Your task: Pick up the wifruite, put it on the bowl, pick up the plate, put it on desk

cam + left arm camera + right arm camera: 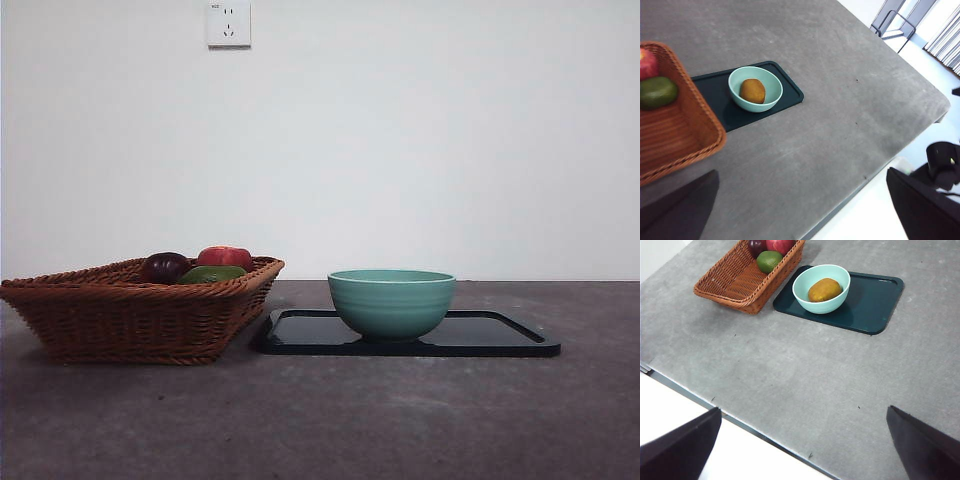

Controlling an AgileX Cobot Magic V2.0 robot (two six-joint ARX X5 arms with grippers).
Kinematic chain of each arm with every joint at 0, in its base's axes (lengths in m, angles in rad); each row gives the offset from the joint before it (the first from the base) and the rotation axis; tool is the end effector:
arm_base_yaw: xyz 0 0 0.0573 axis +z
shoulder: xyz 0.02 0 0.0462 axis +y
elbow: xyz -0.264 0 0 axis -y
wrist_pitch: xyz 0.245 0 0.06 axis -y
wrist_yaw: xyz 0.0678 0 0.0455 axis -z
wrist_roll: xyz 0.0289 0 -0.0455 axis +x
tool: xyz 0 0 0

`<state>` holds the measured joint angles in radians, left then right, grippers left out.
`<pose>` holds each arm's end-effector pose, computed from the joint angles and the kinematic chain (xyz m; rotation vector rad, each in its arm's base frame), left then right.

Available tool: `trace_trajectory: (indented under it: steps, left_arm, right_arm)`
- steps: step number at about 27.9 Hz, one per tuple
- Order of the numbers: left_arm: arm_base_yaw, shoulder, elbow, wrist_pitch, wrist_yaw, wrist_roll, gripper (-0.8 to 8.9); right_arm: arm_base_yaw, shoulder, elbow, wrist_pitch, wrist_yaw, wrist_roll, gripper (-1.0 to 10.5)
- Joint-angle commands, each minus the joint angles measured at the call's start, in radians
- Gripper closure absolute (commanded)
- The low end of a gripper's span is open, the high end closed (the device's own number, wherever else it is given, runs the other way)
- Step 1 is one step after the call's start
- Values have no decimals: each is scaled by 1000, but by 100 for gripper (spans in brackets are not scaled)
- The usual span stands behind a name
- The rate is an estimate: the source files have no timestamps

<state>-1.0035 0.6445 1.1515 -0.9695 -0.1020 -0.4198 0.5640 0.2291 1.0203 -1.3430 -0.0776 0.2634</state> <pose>0.0457 -0.0662 0.3904 -0.1351 0.5813 -0.7791 -0.0226 -0.0116 0.3292 0.1130 0.6219 0.5479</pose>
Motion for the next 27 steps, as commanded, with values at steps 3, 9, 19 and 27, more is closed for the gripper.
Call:
trace_trajectory:
  steps: [3,9,19,27]
  left_arm:
    - [-7,196,51,35,3,-22,220]
    - [-7,397,140,34,6,-9,220]
    - [41,745,386,11,43,82,220]
    - [115,1020,580,-52,137,137,220]
  right_arm:
    - [9,2,8,37,-7,5,367]
    - [9,3,8,190,-26,-19,367]
    - [9,3,8,184,-24,-28,367]
    - [9,3,8,186,-23,-28,367]
